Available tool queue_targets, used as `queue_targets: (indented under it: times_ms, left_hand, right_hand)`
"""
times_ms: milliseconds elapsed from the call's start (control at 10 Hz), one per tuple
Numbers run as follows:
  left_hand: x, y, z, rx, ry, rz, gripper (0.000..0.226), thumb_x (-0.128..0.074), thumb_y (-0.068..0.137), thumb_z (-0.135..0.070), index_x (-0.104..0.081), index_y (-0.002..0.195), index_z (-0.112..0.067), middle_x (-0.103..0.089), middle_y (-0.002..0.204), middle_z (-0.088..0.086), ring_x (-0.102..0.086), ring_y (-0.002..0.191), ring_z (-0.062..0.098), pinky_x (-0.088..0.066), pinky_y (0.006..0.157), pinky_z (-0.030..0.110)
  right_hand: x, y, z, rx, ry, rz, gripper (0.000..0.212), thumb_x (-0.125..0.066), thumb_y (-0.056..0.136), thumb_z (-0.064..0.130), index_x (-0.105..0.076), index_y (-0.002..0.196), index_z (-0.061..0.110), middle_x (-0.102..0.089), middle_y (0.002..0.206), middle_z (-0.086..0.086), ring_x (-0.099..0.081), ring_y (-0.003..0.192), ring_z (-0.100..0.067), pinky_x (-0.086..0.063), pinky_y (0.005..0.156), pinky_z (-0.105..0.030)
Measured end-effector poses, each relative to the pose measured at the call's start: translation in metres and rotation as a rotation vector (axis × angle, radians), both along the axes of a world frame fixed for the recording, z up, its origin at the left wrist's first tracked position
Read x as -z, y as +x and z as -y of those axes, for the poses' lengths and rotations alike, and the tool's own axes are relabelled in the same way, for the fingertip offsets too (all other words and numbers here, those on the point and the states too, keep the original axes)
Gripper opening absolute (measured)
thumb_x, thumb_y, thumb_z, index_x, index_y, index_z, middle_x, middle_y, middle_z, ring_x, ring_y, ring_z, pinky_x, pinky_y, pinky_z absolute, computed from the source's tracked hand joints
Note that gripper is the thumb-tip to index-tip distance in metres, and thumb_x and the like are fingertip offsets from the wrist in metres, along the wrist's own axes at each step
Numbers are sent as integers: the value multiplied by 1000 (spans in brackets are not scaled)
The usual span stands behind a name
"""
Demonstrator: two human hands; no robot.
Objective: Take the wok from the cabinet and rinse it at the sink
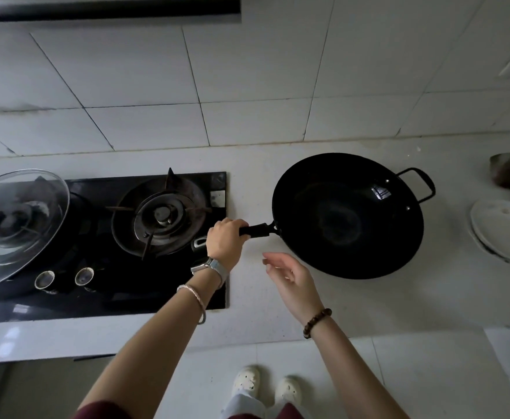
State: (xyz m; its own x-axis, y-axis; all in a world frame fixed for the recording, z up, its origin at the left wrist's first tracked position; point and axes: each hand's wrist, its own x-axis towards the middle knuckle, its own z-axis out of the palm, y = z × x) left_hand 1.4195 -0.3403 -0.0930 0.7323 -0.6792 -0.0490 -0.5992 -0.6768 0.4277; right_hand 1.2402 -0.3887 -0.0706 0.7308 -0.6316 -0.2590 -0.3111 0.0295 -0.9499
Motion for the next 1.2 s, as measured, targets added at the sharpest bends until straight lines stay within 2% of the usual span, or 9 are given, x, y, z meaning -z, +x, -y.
queue_targets:
  times_ms: [200,400,700,1100,1200]
  left_hand:
    - [4,37,12,111,16,46,27,-63,88,-34,-68,112,-24,-66,105,4,-57,103,28,-39,85,36]
    - [3,63,26,189,4,62,27,-64,87,-33,-68,111,-23,-66,103,3,-58,102,27,-37,85,36]
    - [-2,86,41,262,-7,16,25,-68,84,-28,-72,107,-21,-67,98,8,-60,97,32,-41,83,38]
    - [-1,78,34,232,-35,6,32,-69,84,-25,-69,114,-17,-70,106,8,-61,102,31,-41,95,38]
    - [-6,71,31,171,-182,-2,32,-68,85,-15,-68,117,-13,-68,112,8,-60,106,30,-41,99,37]
  right_hand:
    - [-3,6,8,-28,-19,-3,23,-57,94,21,-64,115,27,-67,114,14,-59,108,2,-47,89,-14]
    - [-5,9,7,-23,24,5,24,-58,92,19,-63,113,29,-69,110,13,-61,107,1,-51,94,-25]
    - [-11,10,10,15,11,31,22,-57,93,16,-65,111,27,-70,109,10,-63,106,-4,-51,96,-31]
    - [-18,8,-1,44,3,25,22,-57,94,19,-63,113,27,-69,109,10,-63,105,-7,-52,96,-38]
    - [-22,1,5,86,-11,73,22,-56,95,18,-62,115,23,-69,111,7,-64,106,-9,-51,97,-38]
